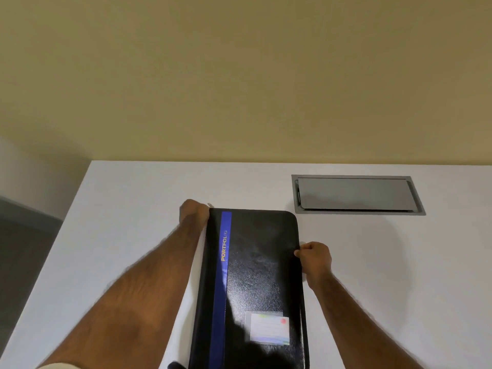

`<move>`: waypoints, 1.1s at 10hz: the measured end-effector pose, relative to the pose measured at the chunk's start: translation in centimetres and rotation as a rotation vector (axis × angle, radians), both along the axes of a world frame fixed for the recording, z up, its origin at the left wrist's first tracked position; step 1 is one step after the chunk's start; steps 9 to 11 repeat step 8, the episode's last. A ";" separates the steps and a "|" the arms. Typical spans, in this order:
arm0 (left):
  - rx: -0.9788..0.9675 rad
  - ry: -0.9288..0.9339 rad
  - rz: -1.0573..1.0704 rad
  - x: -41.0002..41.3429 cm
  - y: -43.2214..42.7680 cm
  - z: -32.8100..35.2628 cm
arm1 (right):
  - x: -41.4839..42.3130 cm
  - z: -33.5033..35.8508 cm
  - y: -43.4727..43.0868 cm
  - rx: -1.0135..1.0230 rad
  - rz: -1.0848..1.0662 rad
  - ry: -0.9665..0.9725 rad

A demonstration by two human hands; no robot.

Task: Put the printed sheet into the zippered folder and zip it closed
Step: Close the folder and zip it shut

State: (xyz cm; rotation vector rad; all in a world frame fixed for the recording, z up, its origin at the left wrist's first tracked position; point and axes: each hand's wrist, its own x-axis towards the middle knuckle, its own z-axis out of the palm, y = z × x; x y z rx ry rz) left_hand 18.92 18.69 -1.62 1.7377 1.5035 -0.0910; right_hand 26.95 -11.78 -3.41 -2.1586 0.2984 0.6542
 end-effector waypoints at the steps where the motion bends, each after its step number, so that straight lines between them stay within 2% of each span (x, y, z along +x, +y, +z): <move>1: 0.107 -0.026 -0.141 -3.1 -2.6 0.1 | -0.7 0.6 0.3 -0.021 0.009 -0.019; 3: 0.145 -0.079 -0.197 -8.3 -7.8 -0.3 | -1.7 1.5 1.5 -0.121 0.021 -0.060; 5: 0.084 -0.156 -0.247 -9.8 -7.5 0.0 | -2.0 2.1 2.0 -0.129 0.078 -0.073; 7: 0.050 -0.078 -0.384 -10.2 -7.6 2.1 | -3.5 4.0 1.2 -0.094 0.207 0.011; 8: 0.103 -0.019 -0.491 -10.3 -8.2 3.6 | -3.9 5.3 0.4 -0.163 0.279 -0.034; 11: 0.103 -0.019 -0.491 -10.3 -8.2 3.6 | -3.9 5.3 0.4 -0.163 0.279 -0.034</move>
